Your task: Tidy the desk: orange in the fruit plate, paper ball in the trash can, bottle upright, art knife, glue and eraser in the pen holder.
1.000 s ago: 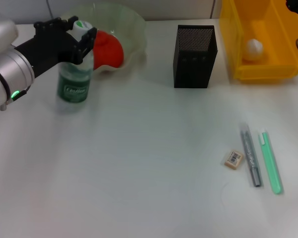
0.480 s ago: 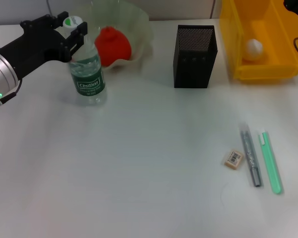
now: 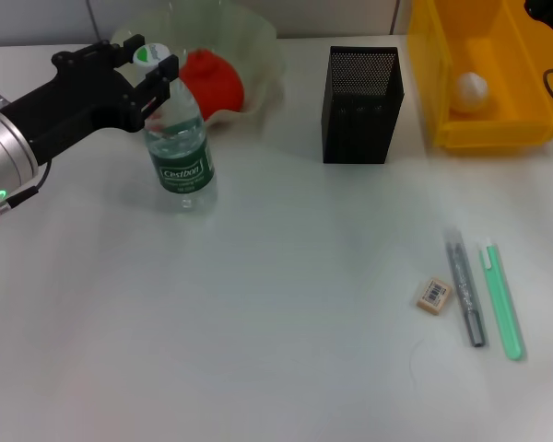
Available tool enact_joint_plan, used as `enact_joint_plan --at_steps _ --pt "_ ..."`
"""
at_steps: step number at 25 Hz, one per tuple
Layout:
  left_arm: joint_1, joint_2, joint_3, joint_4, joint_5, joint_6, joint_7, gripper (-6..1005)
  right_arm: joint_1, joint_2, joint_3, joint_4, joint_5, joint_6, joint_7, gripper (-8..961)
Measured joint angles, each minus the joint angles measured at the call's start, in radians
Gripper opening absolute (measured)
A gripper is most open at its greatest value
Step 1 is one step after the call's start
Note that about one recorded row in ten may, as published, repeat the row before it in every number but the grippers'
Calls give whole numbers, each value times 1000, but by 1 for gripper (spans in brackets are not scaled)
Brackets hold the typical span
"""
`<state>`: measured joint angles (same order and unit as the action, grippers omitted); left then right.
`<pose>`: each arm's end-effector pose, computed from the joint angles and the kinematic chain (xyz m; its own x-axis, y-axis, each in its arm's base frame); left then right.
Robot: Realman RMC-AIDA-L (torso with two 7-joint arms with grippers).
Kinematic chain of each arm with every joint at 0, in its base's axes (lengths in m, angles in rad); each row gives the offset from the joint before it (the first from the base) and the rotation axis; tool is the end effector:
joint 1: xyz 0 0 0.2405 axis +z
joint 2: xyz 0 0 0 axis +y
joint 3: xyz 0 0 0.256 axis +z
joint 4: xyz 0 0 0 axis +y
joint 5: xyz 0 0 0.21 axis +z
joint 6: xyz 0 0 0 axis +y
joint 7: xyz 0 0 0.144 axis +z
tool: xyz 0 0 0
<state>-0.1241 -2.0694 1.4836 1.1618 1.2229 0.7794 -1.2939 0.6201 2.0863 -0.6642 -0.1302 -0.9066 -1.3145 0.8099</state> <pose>-0.2332 0.3390 0.0135 0.7897 0.0993 0.6054 0.5198 -0.6324 -0.5743 0.2642 0.3835 0.0207 0.3378 0.0963 -0.9363 -0.8320 -0.4346 -0.3449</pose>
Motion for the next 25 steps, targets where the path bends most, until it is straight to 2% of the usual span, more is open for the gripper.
enact_joint_plan --at_steps 23,25 --pt "6 2 -12 -8 21 15 64 449 1 0 0 0 -2 0 3 744" --pt "11 3 -11 0 21 18 70 507 0 0 0 0 -4 0 9 744"
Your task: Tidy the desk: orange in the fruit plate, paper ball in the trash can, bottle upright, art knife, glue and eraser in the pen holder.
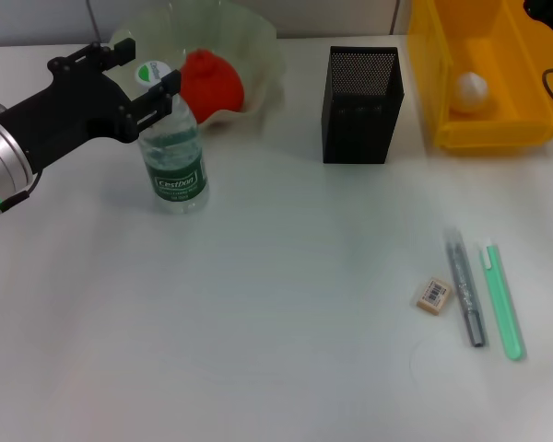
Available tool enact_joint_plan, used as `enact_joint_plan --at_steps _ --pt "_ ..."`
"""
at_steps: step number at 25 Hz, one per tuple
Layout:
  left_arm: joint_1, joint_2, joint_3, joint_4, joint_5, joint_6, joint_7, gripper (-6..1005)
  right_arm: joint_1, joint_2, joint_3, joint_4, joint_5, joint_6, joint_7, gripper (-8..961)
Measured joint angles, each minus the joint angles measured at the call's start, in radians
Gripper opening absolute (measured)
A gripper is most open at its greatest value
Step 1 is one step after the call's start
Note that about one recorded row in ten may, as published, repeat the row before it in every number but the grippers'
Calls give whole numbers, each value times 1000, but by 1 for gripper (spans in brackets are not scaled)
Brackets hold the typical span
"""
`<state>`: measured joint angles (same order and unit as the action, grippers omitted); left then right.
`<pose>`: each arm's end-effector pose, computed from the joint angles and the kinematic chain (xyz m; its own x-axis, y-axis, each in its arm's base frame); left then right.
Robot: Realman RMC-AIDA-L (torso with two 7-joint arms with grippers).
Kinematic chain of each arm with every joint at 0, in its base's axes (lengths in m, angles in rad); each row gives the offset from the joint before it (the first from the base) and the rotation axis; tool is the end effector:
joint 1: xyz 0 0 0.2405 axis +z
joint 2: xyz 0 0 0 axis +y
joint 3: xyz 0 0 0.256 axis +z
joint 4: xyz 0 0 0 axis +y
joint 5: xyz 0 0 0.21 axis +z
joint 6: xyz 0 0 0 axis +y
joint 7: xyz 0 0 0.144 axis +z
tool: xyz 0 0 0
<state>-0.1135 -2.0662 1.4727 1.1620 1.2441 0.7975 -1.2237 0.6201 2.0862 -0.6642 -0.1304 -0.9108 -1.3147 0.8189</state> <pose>-0.2384 0.3354 0.0148 0.8339 0.0586 0.5488 0.4524 -0.6423 -0.6187 0.2639 0.3834 0.0203 0.3326 0.0906 -0.9387 -0.8332 -0.4380 -0.3374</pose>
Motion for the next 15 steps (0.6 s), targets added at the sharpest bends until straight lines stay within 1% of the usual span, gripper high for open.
enact_joint_plan --at_steps 4,7,9,10,11,13,14,15 --pt "0 1 -6 1 0 8 -3 611 -3 0 0 0 -5 -2 5 745" --pt "14 0 -50 28 -6 75 -17 665 -4 -4 -2 -9 -33 -8 33 745" --pt "17 0 -60 39 -7 91 -27 701 -5 -6 -3 -36 -89 -8 81 745" --pt "25 0 -85 68 -7 131 -59 719 -5 -7 -3 -78 -167 -5 141 745" --pt "26 0 -91 73 -7 141 -65 719 -5 -7 -3 -78 -167 -5 141 745" --pt "25 0 -114 77 -8 182 -78 718 -5 -7 -4 -122 -240 -7 198 745" --pt "23 0 -136 77 -8 215 -86 718 -8 -7 -3 -155 -282 -16 239 745" --pt "15 0 -197 73 -9 295 -113 717 -15 -7 -3 -222 -354 -47 318 745"
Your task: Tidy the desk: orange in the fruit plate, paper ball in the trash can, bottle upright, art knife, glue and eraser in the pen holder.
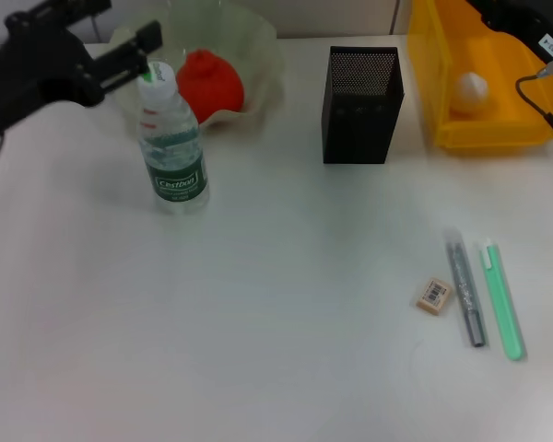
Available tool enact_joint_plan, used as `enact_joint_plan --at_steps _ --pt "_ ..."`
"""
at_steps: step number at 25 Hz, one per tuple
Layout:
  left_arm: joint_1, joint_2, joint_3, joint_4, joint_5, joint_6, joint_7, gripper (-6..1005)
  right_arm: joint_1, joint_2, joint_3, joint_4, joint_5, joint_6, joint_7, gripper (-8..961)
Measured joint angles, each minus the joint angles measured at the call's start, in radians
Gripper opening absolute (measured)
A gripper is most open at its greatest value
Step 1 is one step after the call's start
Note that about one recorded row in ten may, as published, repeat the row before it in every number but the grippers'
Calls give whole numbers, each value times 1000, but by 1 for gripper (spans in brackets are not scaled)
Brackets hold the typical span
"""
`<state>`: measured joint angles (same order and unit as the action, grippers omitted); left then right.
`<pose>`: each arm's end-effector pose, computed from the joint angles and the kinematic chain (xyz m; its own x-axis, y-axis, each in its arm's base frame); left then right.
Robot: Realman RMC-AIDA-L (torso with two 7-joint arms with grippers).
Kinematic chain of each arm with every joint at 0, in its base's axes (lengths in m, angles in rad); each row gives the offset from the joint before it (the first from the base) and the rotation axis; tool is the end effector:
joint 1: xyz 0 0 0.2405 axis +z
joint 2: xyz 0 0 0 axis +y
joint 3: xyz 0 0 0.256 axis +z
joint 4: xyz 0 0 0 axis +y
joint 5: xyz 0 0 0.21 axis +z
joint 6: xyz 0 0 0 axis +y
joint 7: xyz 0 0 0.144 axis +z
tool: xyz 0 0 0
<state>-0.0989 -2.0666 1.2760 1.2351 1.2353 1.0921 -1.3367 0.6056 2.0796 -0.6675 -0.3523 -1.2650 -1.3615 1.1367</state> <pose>-0.2227 0.3215 0.0629 0.7367 -0.0220 0.6759 0.4665 -0.7070 -0.5315 0.2370 0.3847 0.0247 0.3925 -0.0700 -0.9171 -0.7019 -0.6672 -0.2495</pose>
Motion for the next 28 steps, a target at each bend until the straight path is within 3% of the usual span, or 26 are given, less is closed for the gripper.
enact_joint_plan --at_steps 3,5,6,8,10,11,13,15,16,18,19,20,21,23,24,25,28 --pt "-8 -1 -51 -11 -1 48 -36 716 -7 0 0 -85 -79 -54 93 744" --pt "-14 1 -115 -42 -1 71 -86 715 -17 0 0 -270 -205 -148 292 744" --pt "-14 1 -115 -42 -1 71 -86 715 -17 0 0 -270 -205 -148 292 744" --pt "-16 2 -147 -67 -1 97 -91 714 -20 1 -7 -400 -273 -194 456 744" --pt "-26 3 -208 -123 4 169 -88 714 -19 1 -74 -579 -339 -222 676 744" --pt "-26 3 -208 -123 4 169 -88 713 -19 1 -74 -579 -339 -222 676 744" --pt "-34 5 -247 -162 5 209 -84 713 -14 1 -131 -702 -402 -224 807 745" --pt "-41 6 -289 -202 6 248 -82 713 10 1 -212 -885 -542 -223 1022 745" --pt "-41 6 -289 -202 6 248 -82 713 10 1 -212 -885 -542 -223 1022 745" --pt "-40 8 -307 -220 11 268 -79 713 49 1 -260 -1014 -704 -222 1282 745" --pt "-40 8 -307 -220 11 268 -79 713 49 1 -260 -1014 -704 -222 1282 745" --pt "-37 10 -309 -222 26 273 -78 713 82 1 -279 -1086 -826 -248 1447 745" --pt "-37 10 -309 -222 26 273 -78 713 82 1 -279 -1086 -826 -248 1447 745" --pt "-36 11 -311 -226 48 274 -78 713 131 0 -311 -1173 -1021 -310 1591 745" --pt "-36 11 -311 -226 48 274 -78 714 131 0 -311 -1173 -1021 -310 1591 745" --pt "-37 12 -312 -227 52 274 -79 714 163 0 -339 -1209 -1157 -351 1668 744" --pt "-39 14 -314 -229 58 272 -81 714 191 0 -366 -1219 -1278 -386 1729 744"
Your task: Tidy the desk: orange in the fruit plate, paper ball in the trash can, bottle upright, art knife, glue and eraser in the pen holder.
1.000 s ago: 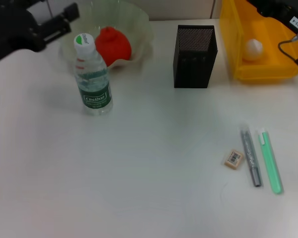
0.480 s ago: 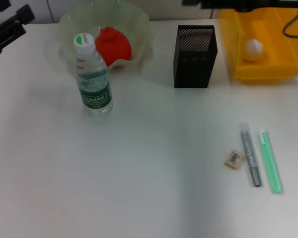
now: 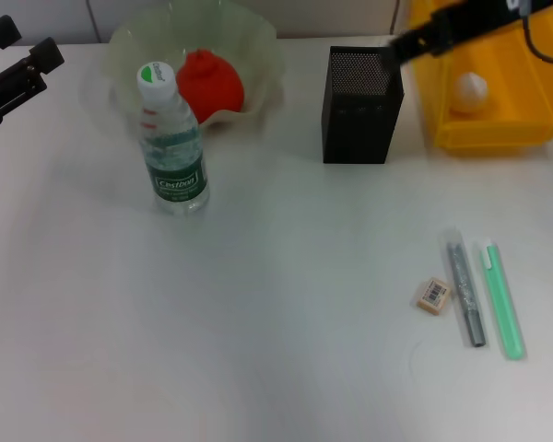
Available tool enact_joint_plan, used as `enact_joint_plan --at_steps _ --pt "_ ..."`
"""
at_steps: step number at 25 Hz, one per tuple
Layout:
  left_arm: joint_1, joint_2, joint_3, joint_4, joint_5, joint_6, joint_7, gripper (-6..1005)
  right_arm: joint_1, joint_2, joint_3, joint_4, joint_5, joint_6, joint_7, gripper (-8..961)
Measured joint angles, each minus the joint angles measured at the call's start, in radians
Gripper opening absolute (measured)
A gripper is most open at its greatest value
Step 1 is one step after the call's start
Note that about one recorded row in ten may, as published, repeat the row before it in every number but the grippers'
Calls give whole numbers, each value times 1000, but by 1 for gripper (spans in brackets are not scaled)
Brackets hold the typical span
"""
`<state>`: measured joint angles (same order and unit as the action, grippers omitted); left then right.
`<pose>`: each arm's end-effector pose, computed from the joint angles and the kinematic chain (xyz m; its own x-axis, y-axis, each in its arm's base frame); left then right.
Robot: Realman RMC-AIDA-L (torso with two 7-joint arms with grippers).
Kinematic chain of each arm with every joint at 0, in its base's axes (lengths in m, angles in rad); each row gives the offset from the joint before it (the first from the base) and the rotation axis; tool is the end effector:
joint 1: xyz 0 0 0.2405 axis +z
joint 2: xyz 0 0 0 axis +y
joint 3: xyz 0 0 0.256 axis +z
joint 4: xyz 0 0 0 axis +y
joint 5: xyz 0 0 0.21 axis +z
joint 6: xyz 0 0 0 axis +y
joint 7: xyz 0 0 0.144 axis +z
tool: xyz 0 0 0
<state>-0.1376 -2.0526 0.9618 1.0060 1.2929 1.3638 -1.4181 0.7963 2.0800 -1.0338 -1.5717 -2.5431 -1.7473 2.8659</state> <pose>-0.2804 0.3018 0.0922 0.6132 0.0968 0.7840 0.6250 -0.6663 -0.4066 0.0939 0.3814 0.0813 0.6363 -0.7476 -0.1901 -0.7428 -0.5272 -0.4128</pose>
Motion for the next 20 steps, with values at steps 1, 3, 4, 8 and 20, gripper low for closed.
enact_joint_plan --at_steps 1,3,4,8,20 --pt "-1 0 -3 0 0 -2 0 714 10 0 -13 -1 -58 -14 30 744" --pt "-4 0 -15 -3 1 -4 2 714 19 3 -42 -1 -144 -28 71 744" --pt "-6 0 -22 -5 1 -4 2 714 19 4 -50 0 -169 -33 81 744" --pt "-14 0 -32 -13 1 -5 2 714 17 6 -69 28 -231 -59 88 743" --pt "-65 9 -40 -77 2 -11 44 713 -27 5 -67 218 -364 -67 90 739"
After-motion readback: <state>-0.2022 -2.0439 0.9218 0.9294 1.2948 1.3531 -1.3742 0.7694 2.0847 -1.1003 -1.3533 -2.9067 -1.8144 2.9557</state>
